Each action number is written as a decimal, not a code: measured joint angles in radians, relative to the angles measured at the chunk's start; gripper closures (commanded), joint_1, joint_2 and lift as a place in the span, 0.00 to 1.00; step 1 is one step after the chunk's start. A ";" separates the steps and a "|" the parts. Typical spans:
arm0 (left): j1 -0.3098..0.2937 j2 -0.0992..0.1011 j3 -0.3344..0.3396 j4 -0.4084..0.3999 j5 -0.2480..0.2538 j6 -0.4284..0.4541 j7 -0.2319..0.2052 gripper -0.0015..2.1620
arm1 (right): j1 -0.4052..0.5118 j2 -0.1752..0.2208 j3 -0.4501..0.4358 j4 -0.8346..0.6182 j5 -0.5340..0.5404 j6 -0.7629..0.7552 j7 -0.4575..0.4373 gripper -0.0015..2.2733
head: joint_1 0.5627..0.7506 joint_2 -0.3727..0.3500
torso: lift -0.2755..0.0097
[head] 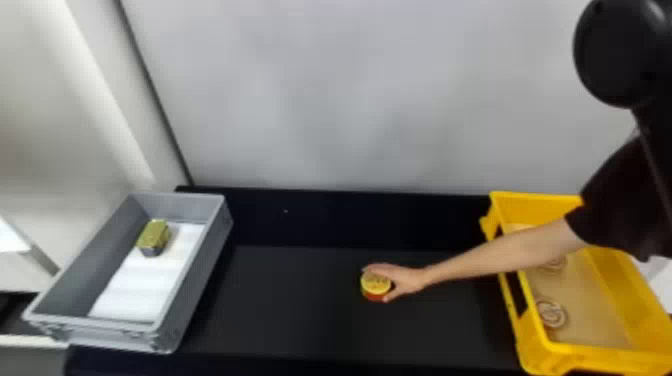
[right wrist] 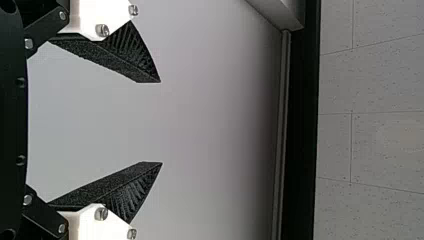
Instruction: Pick up the round yellow can and place it in the yellow rectangular box
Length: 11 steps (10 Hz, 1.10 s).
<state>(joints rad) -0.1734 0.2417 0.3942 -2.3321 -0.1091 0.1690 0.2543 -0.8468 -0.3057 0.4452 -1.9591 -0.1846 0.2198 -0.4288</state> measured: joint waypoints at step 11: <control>-0.009 0.003 -0.005 -0.016 0.038 0.047 -0.010 0.03 | -0.012 0.010 -0.003 -0.010 -0.058 0.084 -0.021 0.08 | 0.70 0.59 | 0.96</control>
<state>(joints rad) -0.1823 0.2449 0.3894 -2.3480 -0.0710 0.2161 0.2442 -0.8587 -0.2955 0.4424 -1.9692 -0.2424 0.3042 -0.4496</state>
